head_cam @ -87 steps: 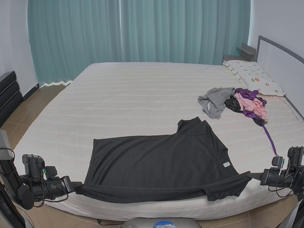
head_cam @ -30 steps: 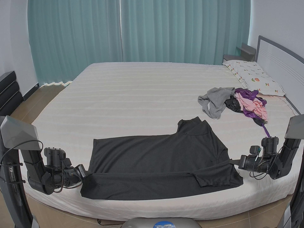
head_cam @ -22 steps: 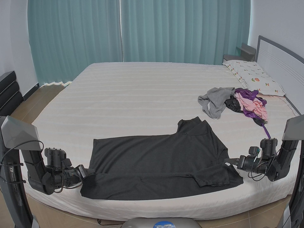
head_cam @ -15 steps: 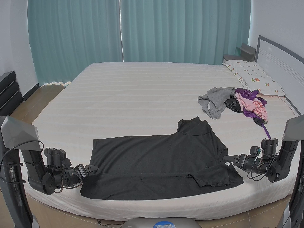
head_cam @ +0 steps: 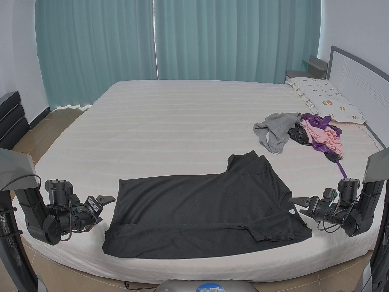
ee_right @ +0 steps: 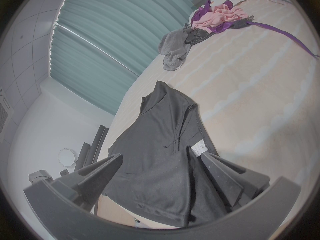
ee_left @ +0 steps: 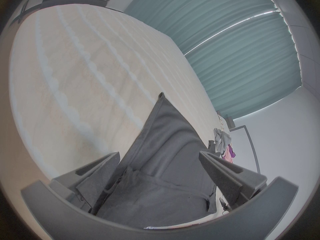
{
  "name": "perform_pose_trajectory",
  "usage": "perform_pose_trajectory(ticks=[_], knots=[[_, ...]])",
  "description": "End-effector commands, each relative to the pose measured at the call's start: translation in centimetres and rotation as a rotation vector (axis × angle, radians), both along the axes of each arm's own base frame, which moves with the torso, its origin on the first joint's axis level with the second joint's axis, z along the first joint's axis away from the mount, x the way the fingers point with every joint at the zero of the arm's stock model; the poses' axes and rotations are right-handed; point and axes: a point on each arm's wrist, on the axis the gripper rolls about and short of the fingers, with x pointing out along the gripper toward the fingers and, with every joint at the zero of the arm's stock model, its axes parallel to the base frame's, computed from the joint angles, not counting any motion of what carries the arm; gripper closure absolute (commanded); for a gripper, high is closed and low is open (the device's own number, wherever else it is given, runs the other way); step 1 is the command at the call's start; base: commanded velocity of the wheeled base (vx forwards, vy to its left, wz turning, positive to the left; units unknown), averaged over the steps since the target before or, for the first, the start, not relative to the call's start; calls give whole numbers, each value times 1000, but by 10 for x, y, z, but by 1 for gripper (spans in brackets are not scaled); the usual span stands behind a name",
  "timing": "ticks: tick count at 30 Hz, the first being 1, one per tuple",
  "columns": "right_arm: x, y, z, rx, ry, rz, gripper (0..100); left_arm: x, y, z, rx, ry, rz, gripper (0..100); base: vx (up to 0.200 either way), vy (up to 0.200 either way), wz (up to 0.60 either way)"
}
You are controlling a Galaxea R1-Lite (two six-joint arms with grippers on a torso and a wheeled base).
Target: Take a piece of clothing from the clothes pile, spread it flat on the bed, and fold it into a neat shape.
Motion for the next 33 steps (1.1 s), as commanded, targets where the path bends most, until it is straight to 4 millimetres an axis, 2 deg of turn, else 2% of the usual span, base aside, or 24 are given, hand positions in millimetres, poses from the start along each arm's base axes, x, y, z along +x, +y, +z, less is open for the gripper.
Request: perform_pose_trajectory(ticks=[1, 17, 23, 33], knots=[[-1, 0, -1, 3, 6, -1, 0, 0, 1, 8, 1, -28, 4, 0, 0, 0, 0], [-1, -1, -2, 5, 11, -5, 0, -4, -1, 6, -3, -13, -3, 0, 0, 0, 0], [-2, -1, -1, 5, 11, -5, 0, -8, -4, 7, -4, -7, -11, 0, 0, -200, 0], [-2, -4, -1, 5, 11, -13, 0, 8, -12, 18, 7, -70, -32, 0, 0, 0, 0]])
